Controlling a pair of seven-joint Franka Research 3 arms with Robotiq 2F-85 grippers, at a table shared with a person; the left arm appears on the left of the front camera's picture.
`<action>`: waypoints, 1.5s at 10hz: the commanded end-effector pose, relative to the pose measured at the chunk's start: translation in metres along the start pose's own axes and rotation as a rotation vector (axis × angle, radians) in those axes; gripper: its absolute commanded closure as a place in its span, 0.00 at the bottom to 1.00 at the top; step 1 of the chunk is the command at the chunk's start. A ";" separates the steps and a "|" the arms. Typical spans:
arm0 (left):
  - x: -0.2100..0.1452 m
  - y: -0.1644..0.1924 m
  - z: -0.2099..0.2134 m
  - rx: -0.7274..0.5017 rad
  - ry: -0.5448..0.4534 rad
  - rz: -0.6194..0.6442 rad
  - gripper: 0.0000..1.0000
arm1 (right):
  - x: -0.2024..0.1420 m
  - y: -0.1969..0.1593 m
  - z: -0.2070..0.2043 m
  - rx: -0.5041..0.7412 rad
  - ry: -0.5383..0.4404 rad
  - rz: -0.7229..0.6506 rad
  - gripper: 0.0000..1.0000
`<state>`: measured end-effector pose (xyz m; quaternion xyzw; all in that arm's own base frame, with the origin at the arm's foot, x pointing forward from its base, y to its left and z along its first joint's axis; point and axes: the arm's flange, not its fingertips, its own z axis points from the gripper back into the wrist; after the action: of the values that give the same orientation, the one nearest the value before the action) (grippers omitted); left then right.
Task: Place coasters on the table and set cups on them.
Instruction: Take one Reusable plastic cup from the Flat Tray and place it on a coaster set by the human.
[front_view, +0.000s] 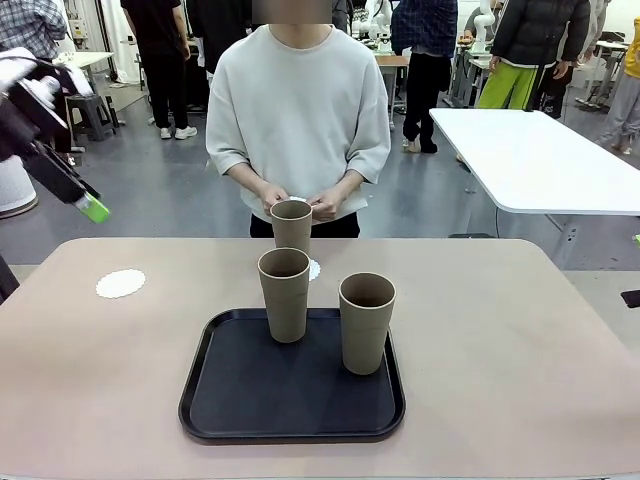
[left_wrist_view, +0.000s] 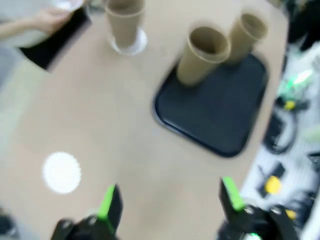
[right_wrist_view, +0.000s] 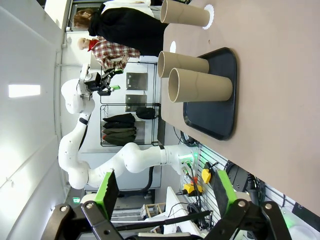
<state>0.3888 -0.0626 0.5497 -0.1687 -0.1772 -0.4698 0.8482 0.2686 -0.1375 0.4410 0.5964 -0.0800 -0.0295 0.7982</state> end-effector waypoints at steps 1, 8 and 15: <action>0.005 -0.028 -0.030 0.070 0.037 -0.159 0.00 | 0.000 0.000 0.000 0.008 -0.004 0.000 0.00; 0.069 -0.040 -0.164 0.142 0.177 -0.399 0.00 | 0.000 0.000 0.000 0.008 -0.004 0.000 0.00; 0.061 -0.042 -0.171 0.124 0.170 -0.407 0.00 | 0.000 0.000 0.000 0.008 -0.004 0.000 0.00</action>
<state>0.4095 -0.2063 0.4355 -0.0498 -0.1626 -0.6380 0.7510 0.2686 -0.1375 0.4411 0.5964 -0.0802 -0.0295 0.7981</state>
